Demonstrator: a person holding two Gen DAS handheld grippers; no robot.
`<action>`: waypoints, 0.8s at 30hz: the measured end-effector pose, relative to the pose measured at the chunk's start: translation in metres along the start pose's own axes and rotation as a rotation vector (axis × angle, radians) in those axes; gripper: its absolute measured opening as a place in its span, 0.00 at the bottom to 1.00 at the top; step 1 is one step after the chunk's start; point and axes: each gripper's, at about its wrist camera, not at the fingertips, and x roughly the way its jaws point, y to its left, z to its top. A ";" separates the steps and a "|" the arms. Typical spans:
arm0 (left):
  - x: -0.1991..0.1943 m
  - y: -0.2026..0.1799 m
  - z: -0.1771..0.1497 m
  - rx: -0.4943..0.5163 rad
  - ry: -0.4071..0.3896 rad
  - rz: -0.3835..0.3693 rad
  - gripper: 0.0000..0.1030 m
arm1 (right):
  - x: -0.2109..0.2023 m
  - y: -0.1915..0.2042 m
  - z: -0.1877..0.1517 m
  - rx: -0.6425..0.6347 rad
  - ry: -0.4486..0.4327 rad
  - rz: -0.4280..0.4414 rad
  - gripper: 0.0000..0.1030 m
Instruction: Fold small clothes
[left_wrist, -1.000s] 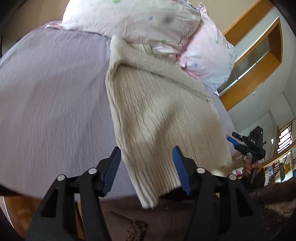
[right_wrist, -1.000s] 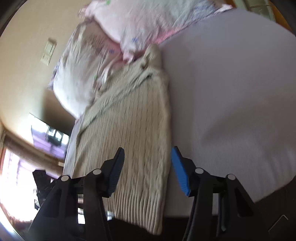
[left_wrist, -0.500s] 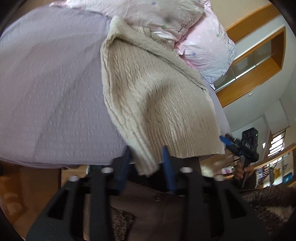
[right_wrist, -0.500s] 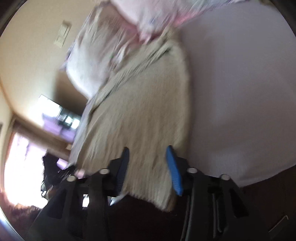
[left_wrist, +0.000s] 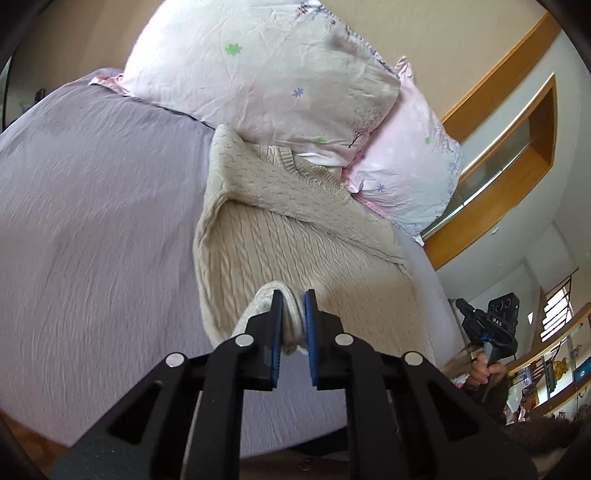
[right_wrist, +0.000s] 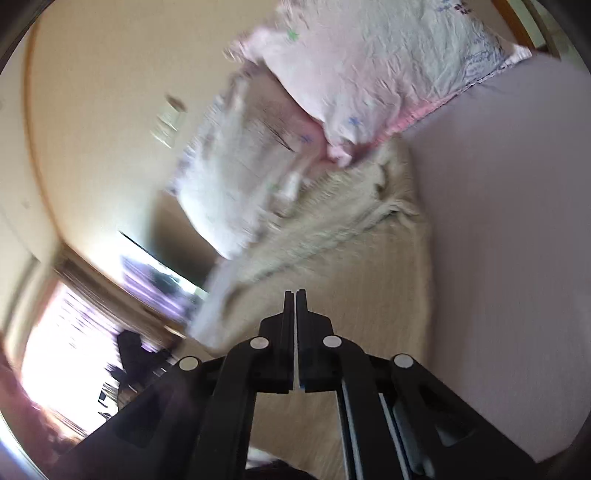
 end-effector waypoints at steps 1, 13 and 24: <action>0.003 -0.003 0.002 0.015 0.006 0.003 0.11 | 0.001 0.000 0.002 -0.012 0.042 -0.052 0.08; 0.019 -0.002 0.008 0.015 0.013 -0.037 0.11 | 0.002 -0.024 -0.061 0.054 0.294 -0.214 0.40; 0.013 0.000 0.034 0.038 -0.069 -0.007 0.04 | -0.001 -0.011 -0.044 0.056 0.132 0.070 0.08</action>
